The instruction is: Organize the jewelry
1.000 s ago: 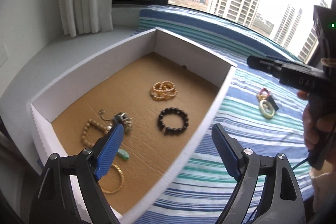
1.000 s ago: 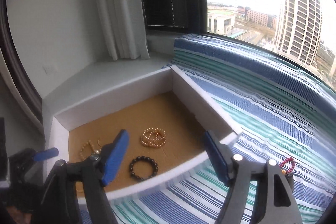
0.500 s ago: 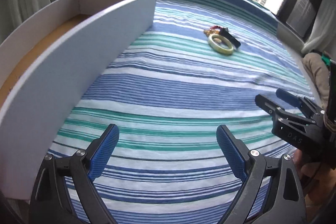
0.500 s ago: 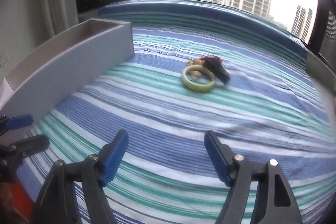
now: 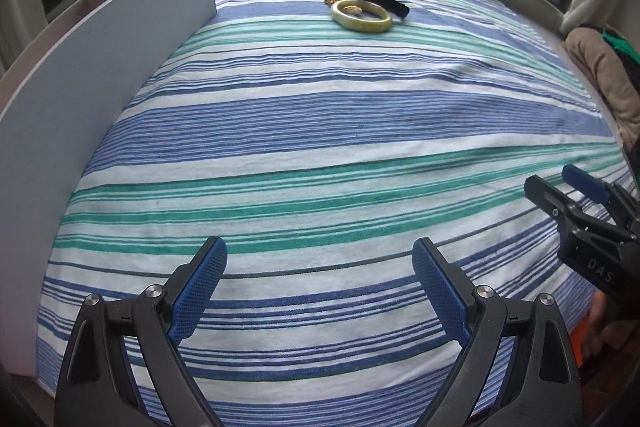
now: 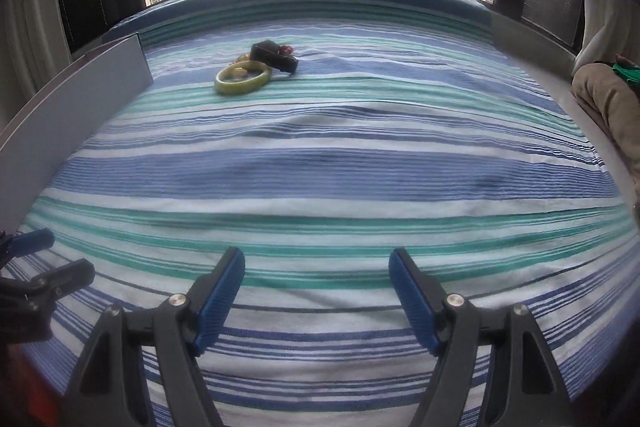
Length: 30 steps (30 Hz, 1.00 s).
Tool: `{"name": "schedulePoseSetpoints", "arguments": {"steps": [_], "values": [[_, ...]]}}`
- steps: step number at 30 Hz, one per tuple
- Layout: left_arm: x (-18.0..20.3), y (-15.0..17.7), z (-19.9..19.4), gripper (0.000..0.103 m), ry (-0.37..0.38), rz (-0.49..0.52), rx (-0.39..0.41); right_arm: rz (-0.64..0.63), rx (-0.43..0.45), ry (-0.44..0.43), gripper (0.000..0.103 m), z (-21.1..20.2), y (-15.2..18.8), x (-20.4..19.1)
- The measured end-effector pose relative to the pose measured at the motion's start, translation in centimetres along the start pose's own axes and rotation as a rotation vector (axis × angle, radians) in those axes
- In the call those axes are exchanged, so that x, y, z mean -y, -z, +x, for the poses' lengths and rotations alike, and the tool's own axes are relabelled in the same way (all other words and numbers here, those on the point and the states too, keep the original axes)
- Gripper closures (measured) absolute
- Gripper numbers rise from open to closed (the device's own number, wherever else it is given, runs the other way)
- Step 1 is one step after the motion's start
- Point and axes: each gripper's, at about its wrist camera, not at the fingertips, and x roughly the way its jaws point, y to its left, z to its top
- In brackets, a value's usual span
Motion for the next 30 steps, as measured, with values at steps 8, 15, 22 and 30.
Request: {"name": "schedulePoseSetpoints", "arguments": {"steps": [8, 15, 22, 30], "values": [[0.3, -4.0, 1.3, 0.009, -0.013, -0.002, -0.02, -0.036, -0.003, -0.029, 0.027, -0.3, 1.3, -0.4], [-1.3, -10.6, 2.3, 0.009, -0.013, -0.026, 0.01, -0.038, -0.004, -0.037, 0.027, -0.7, 1.8, -0.2], [-2.8, -17.1, 5.7, 0.009, 0.047, -0.072, -0.018, -0.041, 0.007, -0.043, 0.027, -1.5, 2.1, 0.2], [-1.0, -22.0, 11.0, 0.012, 0.025, -0.099, -0.041, -0.045, -0.003, -0.065, 0.027, -1.4, 2.2, -0.3]]}}
